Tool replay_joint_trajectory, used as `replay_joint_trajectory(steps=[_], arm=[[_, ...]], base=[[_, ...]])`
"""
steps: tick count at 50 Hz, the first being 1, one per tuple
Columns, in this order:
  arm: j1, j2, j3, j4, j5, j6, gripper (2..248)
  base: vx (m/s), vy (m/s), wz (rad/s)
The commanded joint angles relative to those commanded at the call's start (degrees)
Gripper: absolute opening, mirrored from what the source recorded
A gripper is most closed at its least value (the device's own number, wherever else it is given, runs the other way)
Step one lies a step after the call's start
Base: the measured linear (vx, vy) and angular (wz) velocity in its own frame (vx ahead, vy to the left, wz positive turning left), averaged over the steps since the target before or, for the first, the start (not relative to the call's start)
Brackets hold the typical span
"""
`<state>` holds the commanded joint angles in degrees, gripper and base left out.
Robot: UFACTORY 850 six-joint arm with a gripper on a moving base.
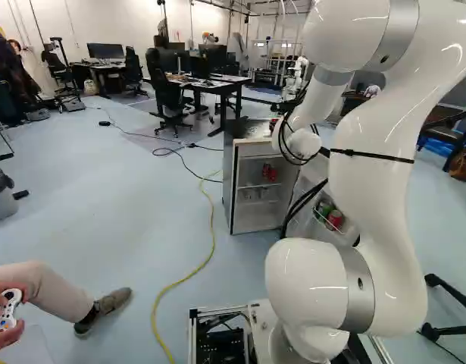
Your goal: Grab a drink from the fridge
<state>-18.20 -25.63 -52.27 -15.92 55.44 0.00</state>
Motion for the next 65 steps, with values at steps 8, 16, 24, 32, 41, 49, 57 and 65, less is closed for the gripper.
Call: replay_joint_trajectory(steps=[8,16,24,32,41,49,57,65], arm=[[0.25,-1.37,-1.75,0.0,0.0,0.0,91],[0.49,-2.74,-3.51,0.0,0.0,0.0,91],[0.72,-4.11,-5.29,0.0,0.0,0.0,91],[0.95,-5.5,-7.09,0.0,0.0,0.0,91],[1.17,-7.4,-8.88,0.0,0.0,0.0,91],[1.22,-8.2,-9.35,0.0,0.0,0.0,91],[1.23,-8.5,-9.45,0.0,0.0,0.0,91],[1.23,-9.02,-9.49,0.0,0.0,0.0,91]], base=[[0.0,0.0,0.0],[0.0,0.0,0.0],[0.0,0.0,0.0],[0.0,0.0,0.0],[0.0,0.0,0.0],[0.0,0.0,0.0],[0.0,0.0,0.0],[0.0,0.0,0.0]])
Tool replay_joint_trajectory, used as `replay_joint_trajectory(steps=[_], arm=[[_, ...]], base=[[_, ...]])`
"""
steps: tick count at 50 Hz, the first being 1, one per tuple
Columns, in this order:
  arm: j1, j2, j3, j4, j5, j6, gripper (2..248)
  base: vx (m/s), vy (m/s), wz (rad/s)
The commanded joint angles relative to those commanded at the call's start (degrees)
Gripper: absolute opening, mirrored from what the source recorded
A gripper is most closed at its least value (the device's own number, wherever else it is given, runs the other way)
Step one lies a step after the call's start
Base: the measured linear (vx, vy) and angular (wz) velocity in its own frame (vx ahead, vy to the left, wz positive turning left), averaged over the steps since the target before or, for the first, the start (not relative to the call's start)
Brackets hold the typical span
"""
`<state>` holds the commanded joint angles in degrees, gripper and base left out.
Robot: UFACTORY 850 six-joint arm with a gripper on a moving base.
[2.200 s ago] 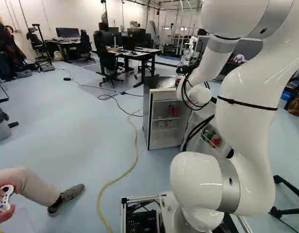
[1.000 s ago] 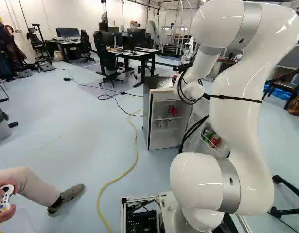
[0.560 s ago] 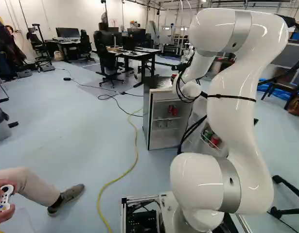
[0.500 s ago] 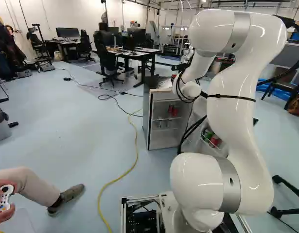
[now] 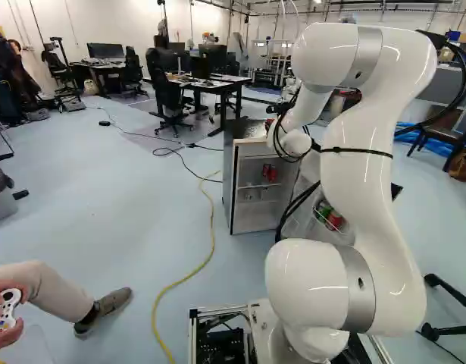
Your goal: Grab a drink from the fridge
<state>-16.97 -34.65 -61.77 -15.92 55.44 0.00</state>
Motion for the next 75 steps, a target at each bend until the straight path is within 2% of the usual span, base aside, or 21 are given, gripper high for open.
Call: replay_joint_trajectory(steps=[17,18,22,23,28,29,33,34,38,39,58,75], arm=[[0.0,-0.15,-0.01,0.0,0.0,0.0,96],[0.0,-0.15,-0.01,0.0,0.0,0.0,126],[0.0,-0.15,-0.01,0.0,0.0,0.0,126],[0.0,-0.15,-0.01,0.0,0.0,0.0,159],[-0.02,-0.03,0.15,0.0,0.0,0.0,159],[-0.04,0.07,0.28,0.0,0.0,0.0,195],[-0.14,0.74,1.19,0.0,0.0,0.0,195],[-0.18,0.95,1.47,0.0,0.0,0.0,231],[-0.33,1.87,2.71,0.0,0.0,0.0,231],[-0.37,2.11,3.03,0.0,0.0,0.0,247],[-2.03,6.98,8.65,0.42,-0.77,0.0,247],[-4.59,11.42,11.94,6.43,-8.24,0.0,247]], base=[[0.0,0.0,0.0],[0.0,0.0,0.0],[0.0,0.0,0.0],[0.0,0.0,0.0],[0.0,0.0,0.0],[0.0,0.0,0.0],[0.0,0.0,0.0],[0.0,0.0,0.0],[0.0,0.0,0.0],[0.0,0.0,0.0],[0.0,0.0,0.0],[0.0,0.0,0.0]])
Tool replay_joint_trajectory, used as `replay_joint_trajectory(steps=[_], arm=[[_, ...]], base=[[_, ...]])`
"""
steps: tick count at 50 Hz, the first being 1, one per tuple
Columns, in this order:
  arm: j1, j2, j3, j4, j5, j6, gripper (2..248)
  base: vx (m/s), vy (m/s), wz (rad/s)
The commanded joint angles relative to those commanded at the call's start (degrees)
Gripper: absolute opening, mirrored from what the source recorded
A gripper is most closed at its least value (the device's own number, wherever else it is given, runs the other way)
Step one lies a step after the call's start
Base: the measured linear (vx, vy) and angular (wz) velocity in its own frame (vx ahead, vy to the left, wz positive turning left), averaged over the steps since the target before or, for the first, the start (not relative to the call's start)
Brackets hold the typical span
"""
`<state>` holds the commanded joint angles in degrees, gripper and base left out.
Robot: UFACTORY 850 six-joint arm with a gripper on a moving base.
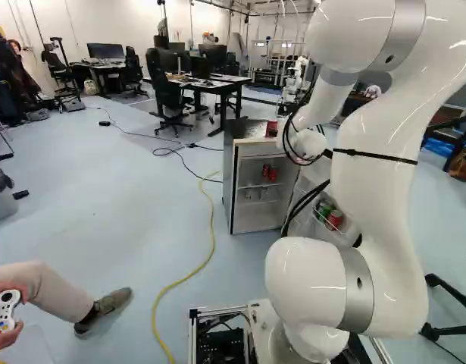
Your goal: Grab a drink from the fridge
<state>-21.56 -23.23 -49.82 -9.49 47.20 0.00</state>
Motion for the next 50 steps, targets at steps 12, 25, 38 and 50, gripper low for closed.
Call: replay_joint_trajectory(steps=[12,25,38,50], arm=[[-2.04,2.6,1.5,4.85,-4.85,0.0,247],[-4.37,5.08,2.66,7.44,-7.34,0.0,247],[-6.74,7.26,3.41,8.4,-8.59,0.0,247],[-8.94,9.05,3.82,8.53,-9.5,0.0,247]], base=[[0.0,0.0,0.0],[0.0,0.0,0.0],[0.0,0.0,0.0],[0.0,0.0,0.0]])
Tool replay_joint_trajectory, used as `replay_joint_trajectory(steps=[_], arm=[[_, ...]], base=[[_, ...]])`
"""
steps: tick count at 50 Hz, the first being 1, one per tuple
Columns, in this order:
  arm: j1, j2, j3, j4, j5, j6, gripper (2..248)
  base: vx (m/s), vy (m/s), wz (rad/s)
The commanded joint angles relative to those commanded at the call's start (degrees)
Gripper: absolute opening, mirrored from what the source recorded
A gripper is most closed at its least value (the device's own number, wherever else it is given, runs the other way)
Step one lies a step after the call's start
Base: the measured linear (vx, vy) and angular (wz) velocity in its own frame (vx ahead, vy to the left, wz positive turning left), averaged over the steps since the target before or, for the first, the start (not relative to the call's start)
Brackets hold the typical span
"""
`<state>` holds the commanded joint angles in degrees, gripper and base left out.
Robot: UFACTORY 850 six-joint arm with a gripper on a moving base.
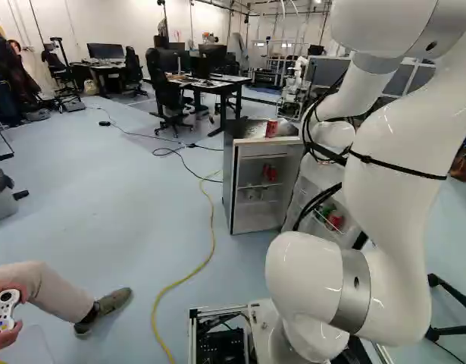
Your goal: Grab a drink from the fridge
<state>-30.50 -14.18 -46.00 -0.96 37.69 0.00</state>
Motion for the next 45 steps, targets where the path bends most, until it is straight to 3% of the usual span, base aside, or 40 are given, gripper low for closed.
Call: replay_joint_trajectory(steps=[45], arm=[[-7.48,2.0,-3.92,5.38,-14.53,0.0,247]], base=[[0.0,0.0,0.0]])
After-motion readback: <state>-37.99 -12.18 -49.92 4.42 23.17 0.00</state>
